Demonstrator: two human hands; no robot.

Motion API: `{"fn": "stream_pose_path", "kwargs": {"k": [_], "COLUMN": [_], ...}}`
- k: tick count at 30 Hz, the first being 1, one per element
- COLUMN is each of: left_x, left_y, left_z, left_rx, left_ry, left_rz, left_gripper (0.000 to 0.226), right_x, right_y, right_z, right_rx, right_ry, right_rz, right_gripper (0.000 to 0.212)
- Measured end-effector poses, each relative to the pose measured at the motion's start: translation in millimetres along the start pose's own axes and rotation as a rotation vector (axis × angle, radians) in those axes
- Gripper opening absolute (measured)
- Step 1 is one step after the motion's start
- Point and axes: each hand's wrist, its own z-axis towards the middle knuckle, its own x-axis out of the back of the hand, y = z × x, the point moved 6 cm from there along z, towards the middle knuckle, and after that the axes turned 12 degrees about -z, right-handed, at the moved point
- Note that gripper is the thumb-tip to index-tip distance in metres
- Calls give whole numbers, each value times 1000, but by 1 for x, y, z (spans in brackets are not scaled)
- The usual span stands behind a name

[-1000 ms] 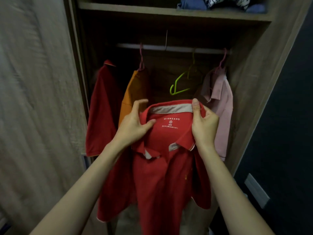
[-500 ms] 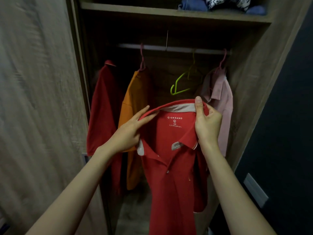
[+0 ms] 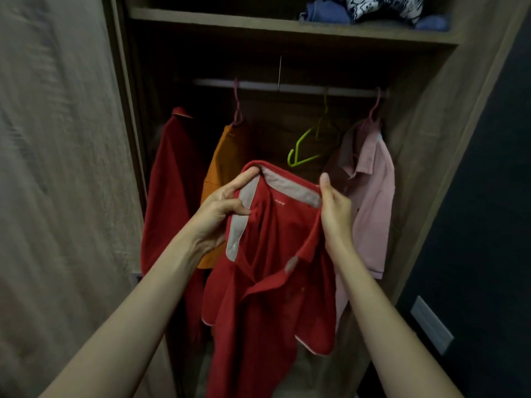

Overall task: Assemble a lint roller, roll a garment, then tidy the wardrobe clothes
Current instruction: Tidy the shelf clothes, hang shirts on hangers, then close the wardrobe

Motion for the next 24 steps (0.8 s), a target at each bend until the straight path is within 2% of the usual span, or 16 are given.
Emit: {"fn": "stream_pose_path", "kwargs": {"k": [2,5,11,13,17,19,22,24], "left_x": [5,13,22,27,37,40,45,46], "left_y": [4,10,30,37,46,49,51,50], "left_z": [9,22,41,46,49,49,48,48], "left_rx": [-15,-44,-72,-88,-91,-82,-81,-84], "left_ry": [51,83,101,121,142,139,153,146], "left_rz": [-12,-3,81,107,111,135,185,195], "left_gripper": [85,83,78,77,77,78,76,78], "right_x": [-17,-39,-65,-74,-97,-100,-95,-92], "right_y": [6,10,7,6,9,10,3,2], "right_z": [22,68,159,175,193,197,199,201], "right_rx": [-82,-126,-202,-268,-376,-376,-316,-292], "right_ry": [-75,-149,-15,11,-73,-73,-42,-70], "right_rz": [121,172,352,358,471,439,337,371], "right_gripper": [45,50,48,37,25,18,27,30]}}
